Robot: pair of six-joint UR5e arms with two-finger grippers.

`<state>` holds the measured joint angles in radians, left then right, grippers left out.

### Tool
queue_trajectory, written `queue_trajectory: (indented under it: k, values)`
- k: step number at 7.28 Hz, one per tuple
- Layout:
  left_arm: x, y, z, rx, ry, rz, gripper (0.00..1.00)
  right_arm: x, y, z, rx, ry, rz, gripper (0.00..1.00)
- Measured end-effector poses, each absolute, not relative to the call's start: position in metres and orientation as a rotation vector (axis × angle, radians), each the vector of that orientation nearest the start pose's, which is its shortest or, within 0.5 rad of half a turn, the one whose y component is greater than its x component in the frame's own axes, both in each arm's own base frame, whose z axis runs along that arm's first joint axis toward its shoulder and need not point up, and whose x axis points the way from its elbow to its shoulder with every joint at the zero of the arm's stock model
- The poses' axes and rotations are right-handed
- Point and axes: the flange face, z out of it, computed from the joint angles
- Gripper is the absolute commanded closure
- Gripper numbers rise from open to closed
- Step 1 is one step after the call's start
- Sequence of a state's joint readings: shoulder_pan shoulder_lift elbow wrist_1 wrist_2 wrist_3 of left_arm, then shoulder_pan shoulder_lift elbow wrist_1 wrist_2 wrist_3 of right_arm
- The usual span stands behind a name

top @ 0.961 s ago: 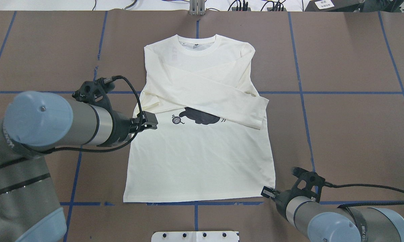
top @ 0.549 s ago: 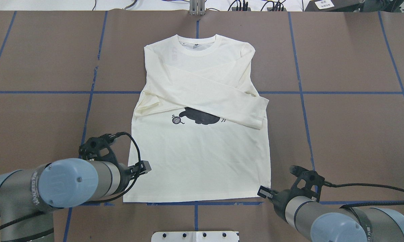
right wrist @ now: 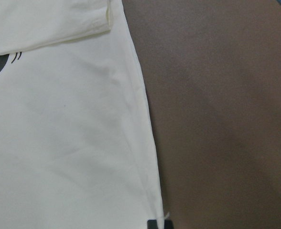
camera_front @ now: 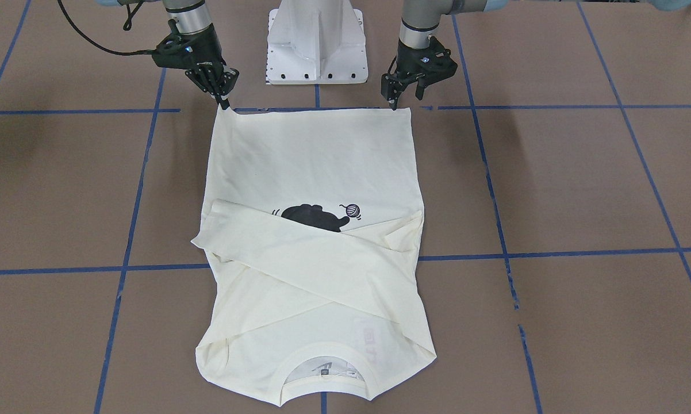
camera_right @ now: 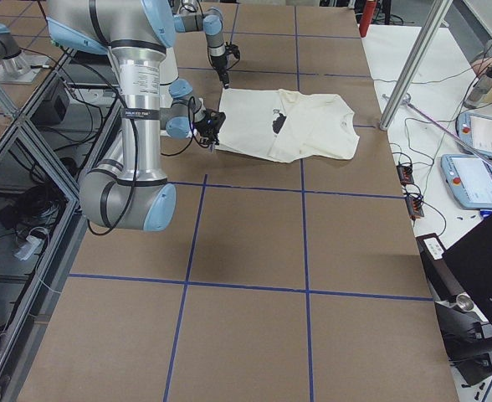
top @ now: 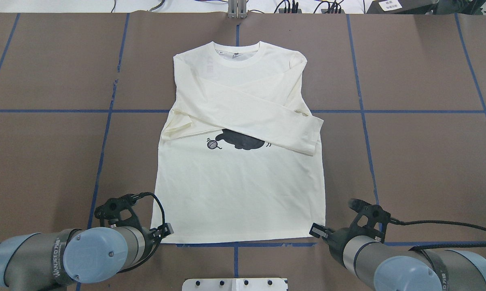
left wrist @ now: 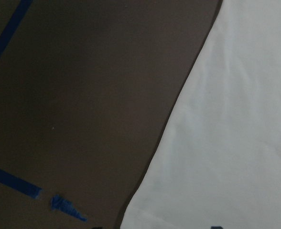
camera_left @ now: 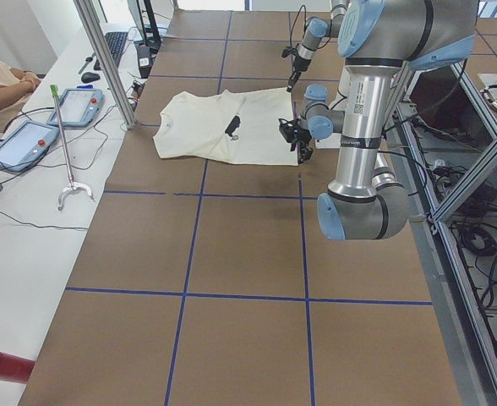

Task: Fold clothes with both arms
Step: 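Grasp the hem corners with both grippers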

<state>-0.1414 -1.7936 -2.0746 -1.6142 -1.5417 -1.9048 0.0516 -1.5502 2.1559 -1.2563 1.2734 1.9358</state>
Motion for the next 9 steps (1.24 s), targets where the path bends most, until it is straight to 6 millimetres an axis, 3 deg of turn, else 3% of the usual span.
queue_trajectory:
  k: [2, 9]
  values:
    - [0.5119, -0.2064, 0.3268, -0.048, 0.757, -0.456, 0.37, -0.4584, -0.1863, 0.3429, 0.132, -0.955, 0.521, 1.0]
    - [0.5166, -0.207, 0.329, -0.041, 0.751, -0.445, 0.4, -0.4585, -0.1862, 0.343, 0.133, -0.955, 0.521, 1.0]
